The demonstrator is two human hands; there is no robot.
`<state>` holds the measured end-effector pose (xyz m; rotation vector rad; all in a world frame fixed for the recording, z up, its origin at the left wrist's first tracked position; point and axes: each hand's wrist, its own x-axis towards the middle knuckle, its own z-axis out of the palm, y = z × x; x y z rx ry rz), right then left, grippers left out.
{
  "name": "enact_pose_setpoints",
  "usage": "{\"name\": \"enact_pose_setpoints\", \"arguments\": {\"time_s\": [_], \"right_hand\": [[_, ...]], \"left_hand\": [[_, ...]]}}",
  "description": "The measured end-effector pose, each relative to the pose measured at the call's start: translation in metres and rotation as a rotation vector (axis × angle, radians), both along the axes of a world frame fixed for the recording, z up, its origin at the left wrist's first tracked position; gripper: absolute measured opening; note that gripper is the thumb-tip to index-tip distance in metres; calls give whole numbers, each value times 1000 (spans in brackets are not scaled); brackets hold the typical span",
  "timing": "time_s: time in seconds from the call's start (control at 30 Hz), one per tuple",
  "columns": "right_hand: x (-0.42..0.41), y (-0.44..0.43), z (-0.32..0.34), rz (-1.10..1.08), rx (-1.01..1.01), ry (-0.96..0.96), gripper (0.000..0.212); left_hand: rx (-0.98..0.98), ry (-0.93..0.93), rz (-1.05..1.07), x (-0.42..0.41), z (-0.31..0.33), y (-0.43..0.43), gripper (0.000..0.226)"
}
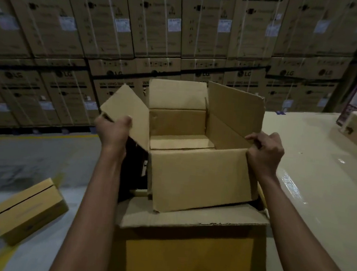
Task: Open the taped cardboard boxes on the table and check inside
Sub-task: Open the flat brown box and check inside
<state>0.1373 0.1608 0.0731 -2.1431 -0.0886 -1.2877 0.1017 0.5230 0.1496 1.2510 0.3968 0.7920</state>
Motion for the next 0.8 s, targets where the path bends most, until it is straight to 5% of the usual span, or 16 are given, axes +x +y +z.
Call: {"name": "enact_pose_setpoints", "arguments": {"time_s": [0.3,0.57,0.67,0.8], "right_hand": [[9,13,8,-81,-192,197,30],[2,22,20,-95,-320,651,38],[-7,34,18,-75,-252,746,59],[-10,48,14,36,32,707,56]], "left_hand": [[368,169,52,7,-17,25,37],[625,454,117,-20,-29,-1,31],[790,672,70,-31,-46,-25,38],[848,653,77,-23,-40,-25,36]]}}
